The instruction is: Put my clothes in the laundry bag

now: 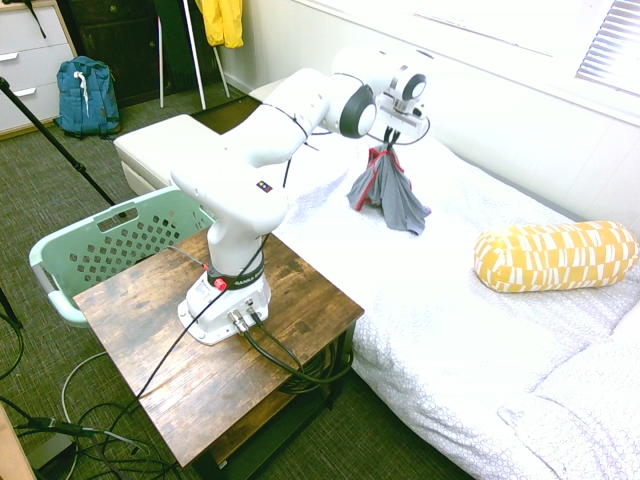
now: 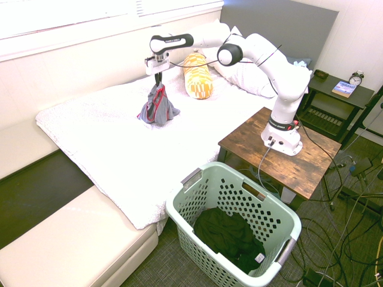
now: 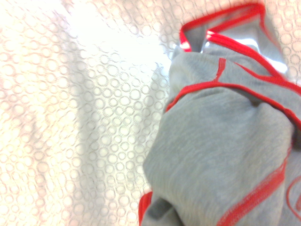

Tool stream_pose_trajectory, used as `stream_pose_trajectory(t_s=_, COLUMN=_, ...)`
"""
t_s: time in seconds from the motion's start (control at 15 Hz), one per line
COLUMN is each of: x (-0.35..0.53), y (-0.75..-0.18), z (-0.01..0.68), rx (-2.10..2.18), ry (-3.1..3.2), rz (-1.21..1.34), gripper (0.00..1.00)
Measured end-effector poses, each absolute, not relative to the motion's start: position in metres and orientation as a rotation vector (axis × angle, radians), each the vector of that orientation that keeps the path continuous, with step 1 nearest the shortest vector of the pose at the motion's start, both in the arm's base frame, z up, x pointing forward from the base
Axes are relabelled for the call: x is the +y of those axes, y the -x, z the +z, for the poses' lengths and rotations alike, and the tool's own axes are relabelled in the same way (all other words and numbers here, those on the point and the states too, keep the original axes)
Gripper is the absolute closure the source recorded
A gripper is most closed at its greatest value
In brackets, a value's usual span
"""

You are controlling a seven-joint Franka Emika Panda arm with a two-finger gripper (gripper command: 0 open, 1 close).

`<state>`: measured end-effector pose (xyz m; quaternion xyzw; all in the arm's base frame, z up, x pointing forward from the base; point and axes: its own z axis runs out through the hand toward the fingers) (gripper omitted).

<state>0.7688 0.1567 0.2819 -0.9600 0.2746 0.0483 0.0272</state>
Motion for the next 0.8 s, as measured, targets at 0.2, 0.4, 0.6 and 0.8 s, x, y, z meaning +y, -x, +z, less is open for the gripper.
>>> stream_pose_trajectory(t_s=0.2, x=0.186, y=-0.746, z=0.343, rx=0.791, ry=3.015, rz=0.090, gripper=1.00)
stream_pose_trajectory(t_s=0.4, x=0.234, y=-0.707, z=0.378, rx=0.681, ry=3.092, rz=0.080, gripper=1.00)
stream_pose_trajectory(t_s=0.6, x=0.304, y=-0.651, z=0.392, rx=0.534, ry=3.168, rz=0.088, gripper=1.00)
stream_pose_trajectory(t_s=0.8, x=0.377, y=-0.576, z=0.400, rx=0.389, ry=3.233, rz=0.087, gripper=1.00)
